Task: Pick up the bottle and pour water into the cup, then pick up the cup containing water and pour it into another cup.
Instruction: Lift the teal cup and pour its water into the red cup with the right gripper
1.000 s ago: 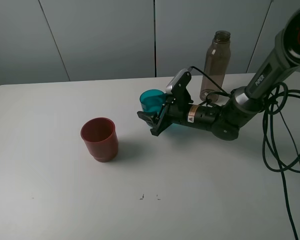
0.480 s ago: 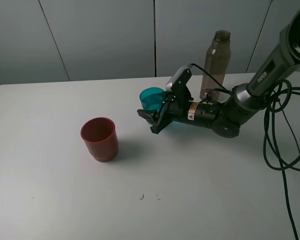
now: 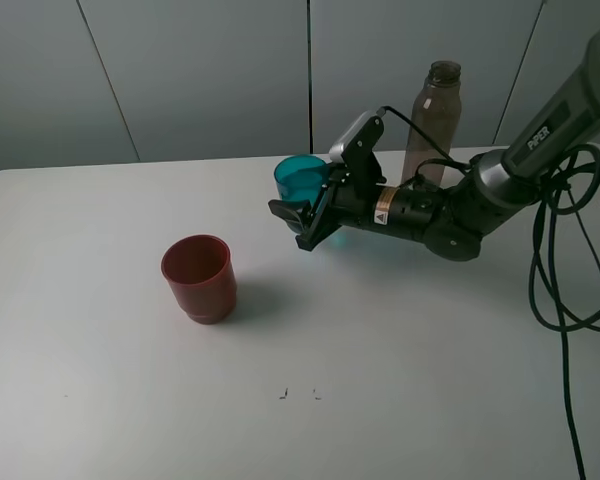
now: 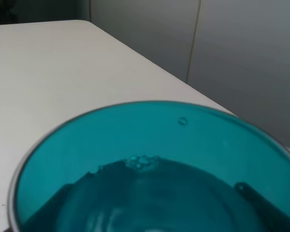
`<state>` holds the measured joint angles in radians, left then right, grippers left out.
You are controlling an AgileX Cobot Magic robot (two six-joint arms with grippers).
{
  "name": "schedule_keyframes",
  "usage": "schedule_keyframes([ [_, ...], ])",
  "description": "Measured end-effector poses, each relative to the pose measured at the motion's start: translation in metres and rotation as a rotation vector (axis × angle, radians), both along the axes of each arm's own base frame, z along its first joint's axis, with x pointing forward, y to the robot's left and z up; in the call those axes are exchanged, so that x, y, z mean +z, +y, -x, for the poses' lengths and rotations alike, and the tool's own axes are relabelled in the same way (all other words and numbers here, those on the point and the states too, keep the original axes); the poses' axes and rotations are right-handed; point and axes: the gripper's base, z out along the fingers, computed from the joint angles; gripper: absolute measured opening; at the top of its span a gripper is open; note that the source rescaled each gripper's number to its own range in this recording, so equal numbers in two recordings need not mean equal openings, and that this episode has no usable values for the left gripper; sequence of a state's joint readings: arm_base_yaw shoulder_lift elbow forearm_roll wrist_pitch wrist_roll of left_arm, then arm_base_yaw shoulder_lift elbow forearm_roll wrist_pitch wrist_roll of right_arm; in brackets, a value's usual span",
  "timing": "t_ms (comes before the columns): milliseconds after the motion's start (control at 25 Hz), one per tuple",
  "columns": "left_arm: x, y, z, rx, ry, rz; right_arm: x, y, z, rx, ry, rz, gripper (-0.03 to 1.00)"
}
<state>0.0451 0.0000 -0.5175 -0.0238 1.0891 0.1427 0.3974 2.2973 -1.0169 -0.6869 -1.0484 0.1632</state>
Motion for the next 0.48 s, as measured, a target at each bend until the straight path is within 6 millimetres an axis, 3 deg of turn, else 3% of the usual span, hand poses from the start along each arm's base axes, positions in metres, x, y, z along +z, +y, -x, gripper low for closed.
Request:
schedule_keyframes([
  [480, 0.000, 0.000, 0.000, 0.000, 0.000, 0.000, 0.028, 0.039, -0.019, 0.060, -0.065, -0.041, 0.01],
])
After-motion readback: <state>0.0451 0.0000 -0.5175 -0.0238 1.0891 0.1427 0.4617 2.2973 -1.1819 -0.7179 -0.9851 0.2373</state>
